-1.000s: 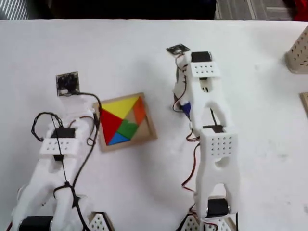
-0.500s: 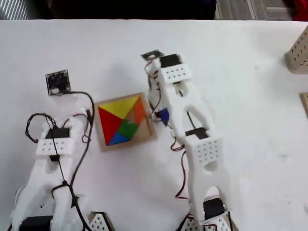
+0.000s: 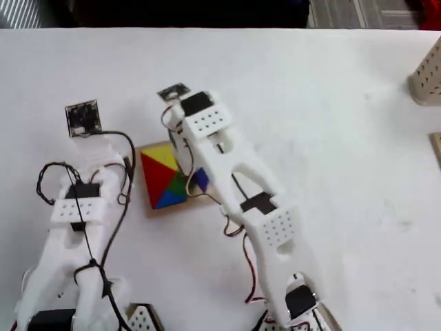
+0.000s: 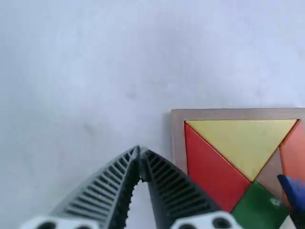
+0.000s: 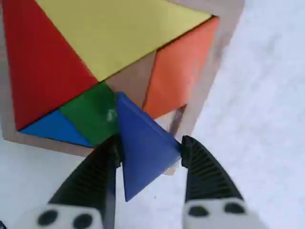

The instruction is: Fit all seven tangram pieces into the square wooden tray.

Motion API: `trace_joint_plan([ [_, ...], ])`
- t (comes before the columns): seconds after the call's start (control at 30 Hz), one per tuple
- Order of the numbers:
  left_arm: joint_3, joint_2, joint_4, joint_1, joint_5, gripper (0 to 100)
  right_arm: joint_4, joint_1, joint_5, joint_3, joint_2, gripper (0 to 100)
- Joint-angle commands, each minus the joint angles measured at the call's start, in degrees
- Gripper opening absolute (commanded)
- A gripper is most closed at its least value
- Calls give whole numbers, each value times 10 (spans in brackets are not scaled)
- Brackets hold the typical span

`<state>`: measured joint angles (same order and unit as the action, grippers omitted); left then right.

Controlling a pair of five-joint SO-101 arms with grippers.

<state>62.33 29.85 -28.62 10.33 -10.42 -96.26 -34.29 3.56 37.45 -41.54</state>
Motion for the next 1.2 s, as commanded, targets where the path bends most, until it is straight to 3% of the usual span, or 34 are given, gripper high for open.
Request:
trace_joint_plan([
  [0.0, -20, 15, 11, 6, 2, 23, 19, -28, -4, 10, 8, 101],
  [0.13, -20, 15, 11, 6, 3, 23, 15, -41, 42, 10, 14, 293],
  [0.23, -20, 15, 10, 5, 3, 23, 2, -55, 79, 10, 14, 377],
  [0.53, -18, 17, 4, -3, 4, 23, -22, -16, 86, 20, 68, 382],
  [0.63, -24, 20, -33, -41, 4, 23, -22, 30, 86, -11, 123, 327],
  [0.8, -28, 57, -98, -114, 4, 23, -19, 100, 86, -122, 216, 26],
  [0.83, -25, 65, -106, -126, 3, 23, -19, 111, 86, -145, 228, 5],
  [0.97, 1, 92, -98, -182, -9, 22, 25, 157, 82, -251, 269, 15],
  [1.17, 1, 52, -76, -265, -188, 22, 167, 230, 81, -445, 311, 18],
])
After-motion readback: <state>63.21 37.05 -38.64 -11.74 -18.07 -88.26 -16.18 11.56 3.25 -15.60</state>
